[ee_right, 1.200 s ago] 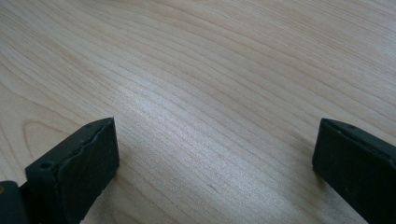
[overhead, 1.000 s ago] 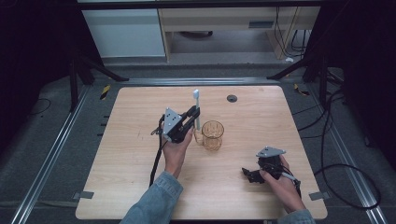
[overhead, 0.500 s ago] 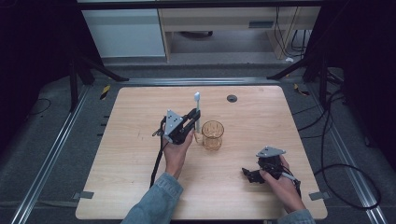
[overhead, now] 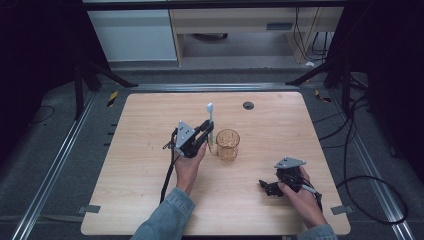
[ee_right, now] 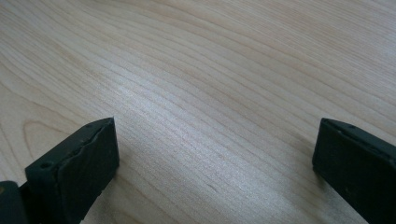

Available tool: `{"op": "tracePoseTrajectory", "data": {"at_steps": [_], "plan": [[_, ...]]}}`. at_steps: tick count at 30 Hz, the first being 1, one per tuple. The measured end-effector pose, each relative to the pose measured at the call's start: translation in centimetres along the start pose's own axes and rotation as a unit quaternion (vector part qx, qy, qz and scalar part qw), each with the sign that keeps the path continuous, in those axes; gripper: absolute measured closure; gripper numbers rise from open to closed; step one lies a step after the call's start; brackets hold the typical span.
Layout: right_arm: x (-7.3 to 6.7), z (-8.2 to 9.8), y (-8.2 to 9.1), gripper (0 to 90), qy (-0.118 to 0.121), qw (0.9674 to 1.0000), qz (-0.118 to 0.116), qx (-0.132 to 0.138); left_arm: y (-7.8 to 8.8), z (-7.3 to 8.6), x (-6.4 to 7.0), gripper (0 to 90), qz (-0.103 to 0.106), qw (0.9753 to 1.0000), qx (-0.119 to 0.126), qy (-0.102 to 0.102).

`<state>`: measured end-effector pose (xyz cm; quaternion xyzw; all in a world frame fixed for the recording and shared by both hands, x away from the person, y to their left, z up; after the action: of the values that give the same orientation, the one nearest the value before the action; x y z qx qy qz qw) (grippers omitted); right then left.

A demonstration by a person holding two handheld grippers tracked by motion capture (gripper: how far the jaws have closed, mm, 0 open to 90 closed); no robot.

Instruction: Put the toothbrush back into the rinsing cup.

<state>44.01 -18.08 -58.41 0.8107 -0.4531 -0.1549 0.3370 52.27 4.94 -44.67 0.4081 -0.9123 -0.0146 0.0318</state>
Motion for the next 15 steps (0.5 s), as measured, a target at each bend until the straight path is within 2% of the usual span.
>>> {"op": "tracePoseTrajectory", "data": {"at_steps": [15], "plan": [[0.0,0.0,0.0,0.7,0.0,1.0,0.0,0.0,0.2,1.4,0.1,78.6,-0.004,0.9999,-0.009,0.002]]}}
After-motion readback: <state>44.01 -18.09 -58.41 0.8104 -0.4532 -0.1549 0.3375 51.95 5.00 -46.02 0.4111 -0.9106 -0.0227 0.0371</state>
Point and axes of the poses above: each handheld gripper's, and its own axes: y roughly backward along the jaws, z roughly out of its underside, x roughly to its right, the point moved 10 cm from there along -y, roughly forward along the jaws, and after that the axes turned 4 degrees about z, right-handed, at the moved point
